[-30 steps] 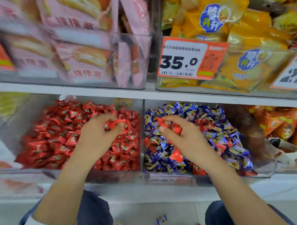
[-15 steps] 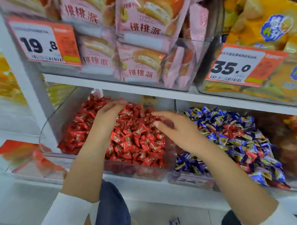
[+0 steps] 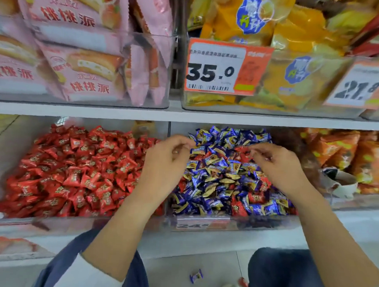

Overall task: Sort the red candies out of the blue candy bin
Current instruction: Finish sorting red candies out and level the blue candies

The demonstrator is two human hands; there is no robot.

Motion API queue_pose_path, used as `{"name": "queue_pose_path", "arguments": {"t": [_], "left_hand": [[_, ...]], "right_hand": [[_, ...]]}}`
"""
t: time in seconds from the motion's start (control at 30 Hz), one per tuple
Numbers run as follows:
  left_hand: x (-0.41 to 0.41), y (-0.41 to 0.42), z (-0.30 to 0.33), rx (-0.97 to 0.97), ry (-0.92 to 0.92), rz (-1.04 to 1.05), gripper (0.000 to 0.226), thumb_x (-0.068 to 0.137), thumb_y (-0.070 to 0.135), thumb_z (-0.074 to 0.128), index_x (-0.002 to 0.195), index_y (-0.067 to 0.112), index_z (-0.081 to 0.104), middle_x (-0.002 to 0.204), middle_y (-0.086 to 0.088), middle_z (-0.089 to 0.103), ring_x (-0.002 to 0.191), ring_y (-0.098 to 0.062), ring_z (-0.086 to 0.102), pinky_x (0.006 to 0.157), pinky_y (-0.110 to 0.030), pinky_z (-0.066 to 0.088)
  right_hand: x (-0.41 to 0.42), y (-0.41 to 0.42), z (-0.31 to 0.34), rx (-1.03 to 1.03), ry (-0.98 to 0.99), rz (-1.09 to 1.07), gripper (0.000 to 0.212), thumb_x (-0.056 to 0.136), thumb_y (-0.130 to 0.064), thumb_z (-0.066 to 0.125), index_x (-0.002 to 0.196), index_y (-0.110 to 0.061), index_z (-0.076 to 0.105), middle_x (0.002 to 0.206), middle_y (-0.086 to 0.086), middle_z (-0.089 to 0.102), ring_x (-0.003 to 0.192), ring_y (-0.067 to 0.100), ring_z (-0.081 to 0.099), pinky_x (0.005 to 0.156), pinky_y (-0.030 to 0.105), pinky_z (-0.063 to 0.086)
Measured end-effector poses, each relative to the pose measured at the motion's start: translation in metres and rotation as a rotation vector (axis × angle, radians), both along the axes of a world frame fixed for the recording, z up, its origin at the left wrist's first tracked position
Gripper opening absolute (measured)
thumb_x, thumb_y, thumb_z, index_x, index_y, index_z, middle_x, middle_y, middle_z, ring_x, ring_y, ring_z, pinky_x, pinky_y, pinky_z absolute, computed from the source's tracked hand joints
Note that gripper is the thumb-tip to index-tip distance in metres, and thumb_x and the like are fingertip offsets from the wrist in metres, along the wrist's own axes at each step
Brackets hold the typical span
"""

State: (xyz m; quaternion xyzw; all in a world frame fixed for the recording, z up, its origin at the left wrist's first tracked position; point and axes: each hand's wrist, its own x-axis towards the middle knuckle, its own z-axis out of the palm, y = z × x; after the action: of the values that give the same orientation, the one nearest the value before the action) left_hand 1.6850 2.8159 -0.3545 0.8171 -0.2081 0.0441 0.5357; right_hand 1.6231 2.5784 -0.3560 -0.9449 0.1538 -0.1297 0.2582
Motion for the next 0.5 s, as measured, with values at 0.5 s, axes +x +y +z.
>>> {"name": "queue_pose_path", "arguments": {"t": [0.5], "left_hand": [[0.038,-0.095,-0.061,0.724,0.574,0.007,0.087,0.082,0.079,0.027,0.148,0.022,0.019,0.15,-0.016,0.026,0.136,-0.038,0.028,0.109,-0.048,0.03]], "right_hand": [[0.021,-0.01,-0.021,-0.211,0.418,0.013,0.074,0.09,-0.044,0.054,0.15,-0.026,0.015,0.136,0.014,0.046,0.111,0.032,0.055,0.081,0.033,0.045]]}}
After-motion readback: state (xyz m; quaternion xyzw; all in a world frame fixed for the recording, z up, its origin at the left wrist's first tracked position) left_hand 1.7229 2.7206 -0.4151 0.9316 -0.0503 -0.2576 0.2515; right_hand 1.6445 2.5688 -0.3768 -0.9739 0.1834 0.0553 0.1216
